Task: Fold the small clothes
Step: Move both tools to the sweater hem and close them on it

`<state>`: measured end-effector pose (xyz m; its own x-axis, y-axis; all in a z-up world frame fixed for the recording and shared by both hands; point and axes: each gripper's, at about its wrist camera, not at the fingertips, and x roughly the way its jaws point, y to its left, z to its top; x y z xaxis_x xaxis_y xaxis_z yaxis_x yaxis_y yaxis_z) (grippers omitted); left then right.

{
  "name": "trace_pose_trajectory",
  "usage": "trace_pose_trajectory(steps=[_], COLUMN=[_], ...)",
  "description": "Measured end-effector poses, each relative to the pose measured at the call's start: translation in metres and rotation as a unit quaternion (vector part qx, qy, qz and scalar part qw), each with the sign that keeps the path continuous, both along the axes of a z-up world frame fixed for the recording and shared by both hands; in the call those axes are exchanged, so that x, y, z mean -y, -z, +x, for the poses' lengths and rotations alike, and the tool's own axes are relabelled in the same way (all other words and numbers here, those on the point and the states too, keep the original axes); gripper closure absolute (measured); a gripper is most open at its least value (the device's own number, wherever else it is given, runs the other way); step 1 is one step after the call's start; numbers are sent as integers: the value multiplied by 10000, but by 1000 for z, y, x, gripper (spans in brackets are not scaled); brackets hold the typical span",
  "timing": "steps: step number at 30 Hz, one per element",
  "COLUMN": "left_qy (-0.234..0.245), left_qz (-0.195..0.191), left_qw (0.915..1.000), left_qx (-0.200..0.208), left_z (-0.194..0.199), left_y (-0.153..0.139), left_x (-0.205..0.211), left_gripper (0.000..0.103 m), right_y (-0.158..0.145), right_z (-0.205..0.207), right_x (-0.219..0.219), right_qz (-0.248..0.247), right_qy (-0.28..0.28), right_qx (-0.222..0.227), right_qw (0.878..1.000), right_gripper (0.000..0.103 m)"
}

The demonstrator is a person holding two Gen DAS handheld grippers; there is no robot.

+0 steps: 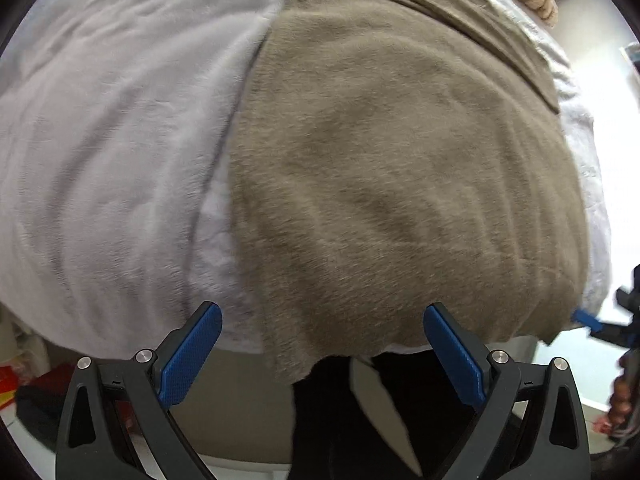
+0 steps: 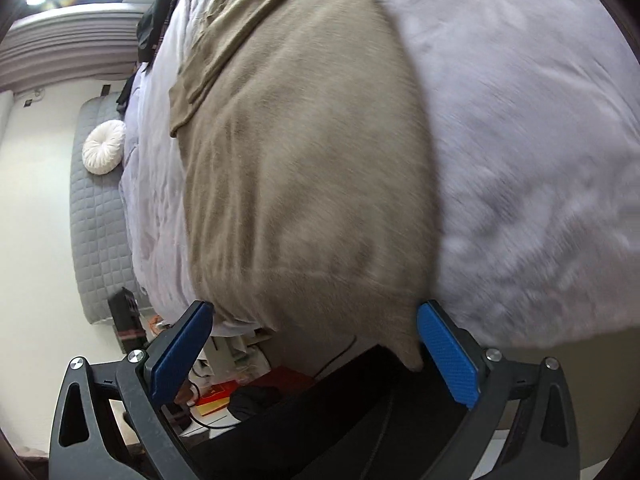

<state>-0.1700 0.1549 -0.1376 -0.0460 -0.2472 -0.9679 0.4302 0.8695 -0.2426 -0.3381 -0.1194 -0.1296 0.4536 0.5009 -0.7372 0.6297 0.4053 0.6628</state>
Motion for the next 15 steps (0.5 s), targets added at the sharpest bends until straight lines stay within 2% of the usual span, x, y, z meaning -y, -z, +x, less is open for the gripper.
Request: trace_pose_trajectory(steps=[3,6,7,8,9,11,12,13,14,15], left_qy=[-38,-72,-76,-76,-62,-72,-79,-96,-109,-129], left_qz=[-262,-329,-340,-317,-232,-203,-276,-427,-553,-689], left_qw=[9995,9991,9991,9992,9995,9996,9994,9987,9979,9969], left_qx=[-154,-251,-243,-223,-220,-193,-208,-253,-305,-354], left_z=[4,8,11,13,13,13,12,14,14,16], left_y=[4,8,9,10,10,10,8,5,2,-2], left_x=[2,3,2,2,0,-6,-9,-14,-16,-19], left_gripper=[2,2,9,24,30,60,69,85,92,92], right_y=[9,20,25,29,33,39,41,42,43,40], right_z=[-12,-15,-13,-14,-14,-16,-17,-19,-21,-23], right_x=[-2,-3,-3,-3,-4,-7,-9,-11,-12,-12], right_qz=[91,146,232,327,454,640,630,660,743,794], right_qy=[28,124,202,259,330,396,352,318,339,420], right_qx=[-2,77,121,125,105,14,-119,-164,-104,27], right_qw=[10000,9998,9995,9990,9984,9972,9973,9972,9966,9960], right_gripper=[1,1,1,1,4,21,50,83,95,95])
